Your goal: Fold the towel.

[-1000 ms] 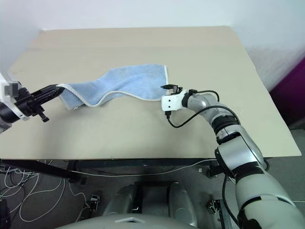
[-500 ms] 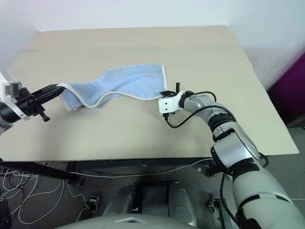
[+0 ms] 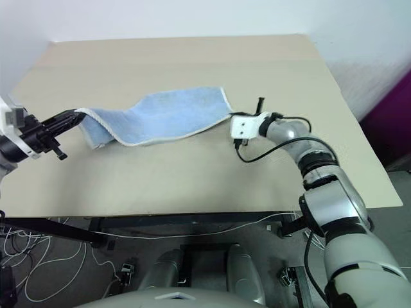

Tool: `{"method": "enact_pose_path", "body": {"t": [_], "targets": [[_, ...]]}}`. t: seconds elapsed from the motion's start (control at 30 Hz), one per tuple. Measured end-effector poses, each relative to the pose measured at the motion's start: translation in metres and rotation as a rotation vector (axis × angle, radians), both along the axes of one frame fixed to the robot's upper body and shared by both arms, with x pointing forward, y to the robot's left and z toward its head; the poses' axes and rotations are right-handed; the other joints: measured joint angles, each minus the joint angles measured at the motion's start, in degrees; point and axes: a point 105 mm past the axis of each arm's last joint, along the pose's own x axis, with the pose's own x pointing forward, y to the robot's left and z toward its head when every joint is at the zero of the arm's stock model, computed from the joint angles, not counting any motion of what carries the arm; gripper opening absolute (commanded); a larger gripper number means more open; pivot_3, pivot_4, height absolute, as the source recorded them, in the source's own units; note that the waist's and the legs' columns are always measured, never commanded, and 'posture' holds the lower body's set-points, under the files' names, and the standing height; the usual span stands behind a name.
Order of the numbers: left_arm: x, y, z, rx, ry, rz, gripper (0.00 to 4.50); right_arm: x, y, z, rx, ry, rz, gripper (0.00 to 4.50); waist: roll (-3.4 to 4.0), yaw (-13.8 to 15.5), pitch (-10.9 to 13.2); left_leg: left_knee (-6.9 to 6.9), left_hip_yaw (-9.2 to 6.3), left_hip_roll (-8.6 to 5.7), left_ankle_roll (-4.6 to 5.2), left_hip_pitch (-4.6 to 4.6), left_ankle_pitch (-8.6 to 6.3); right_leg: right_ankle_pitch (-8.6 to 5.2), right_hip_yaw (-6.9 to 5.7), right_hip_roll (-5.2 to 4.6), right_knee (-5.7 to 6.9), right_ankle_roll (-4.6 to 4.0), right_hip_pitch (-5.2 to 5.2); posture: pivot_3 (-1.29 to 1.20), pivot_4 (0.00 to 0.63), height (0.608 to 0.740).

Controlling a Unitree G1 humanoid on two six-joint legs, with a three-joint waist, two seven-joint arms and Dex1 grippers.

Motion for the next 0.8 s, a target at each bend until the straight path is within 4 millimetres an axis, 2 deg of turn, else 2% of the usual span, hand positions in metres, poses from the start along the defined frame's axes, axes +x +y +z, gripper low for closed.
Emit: {"method": "enact_pose_path", "body": {"t": [0.1,0.2,0.27,0.4,0.53,0.67,0.8], "targets": [[0.010,0.008,0.018,-0.012,-0.071,0.051,0.00,0.001,-0.043,0.040,0.083,-0.015,-0.100,0.05,0.01,0.28,0.01,0.01,0.02,-0.02,0.01,0.01,-0.01,0.00,0.00,-0.02,-0.02,0.00,0.03,0.00,0.150,0.740],[0.019,0.017,0.025,-0.018,-0.100,0.096,0.00,-0.002,-0.066,0.078,0.125,-0.055,-0.141,0.05,0.01,0.00,0.01,-0.03,0.02,0.01,0.01,0.02,-0.01,0.00,0.00,0.01,-0.02,0.00,0.01,0.00,0.150,0.740],[0.022,0.019,0.026,-0.014,-0.106,0.101,0.00,-0.007,-0.071,0.094,0.142,-0.058,-0.128,0.05,0.01,-0.31,0.01,-0.06,0.04,0.03,0.01,0.02,-0.01,0.00,0.02,0.02,-0.02,0.00,-0.01,0.00,0.150,0.740],[0.022,0.024,0.027,0.009,-0.112,0.095,0.00,-0.020,-0.078,0.112,0.161,-0.022,-0.086,0.05,0.04,-0.27,0.02,-0.05,0.08,0.03,0.02,-0.01,-0.01,0.00,0.05,-0.01,-0.02,0.00,-0.04,0.00,0.150,0.740],[0.027,0.023,0.038,0.005,-0.141,0.078,0.00,-0.026,-0.085,0.128,0.184,-0.016,-0.085,0.05,0.03,0.11,0.02,0.02,0.06,-0.01,0.03,-0.01,-0.02,0.00,0.02,-0.05,-0.01,0.01,0.01,0.00,0.150,0.740],[0.044,0.015,0.046,0.045,-0.171,0.080,0.00,-0.020,-0.092,0.140,0.209,-0.047,-0.141,0.05,0.04,0.58,0.03,0.02,0.07,-0.04,0.03,-0.01,-0.02,0.00,0.02,-0.05,0.00,0.01,-0.03,0.00,0.150,0.740],[0.070,0.010,0.061,0.059,-0.214,0.128,0.00,-0.016,-0.094,0.164,0.223,-0.129,-0.181,0.05,0.03,1.06,0.04,0.03,0.08,-0.06,0.03,-0.06,-0.01,0.00,0.02,-0.03,0.00,0.01,-0.07,0.00,0.150,0.740]]}}
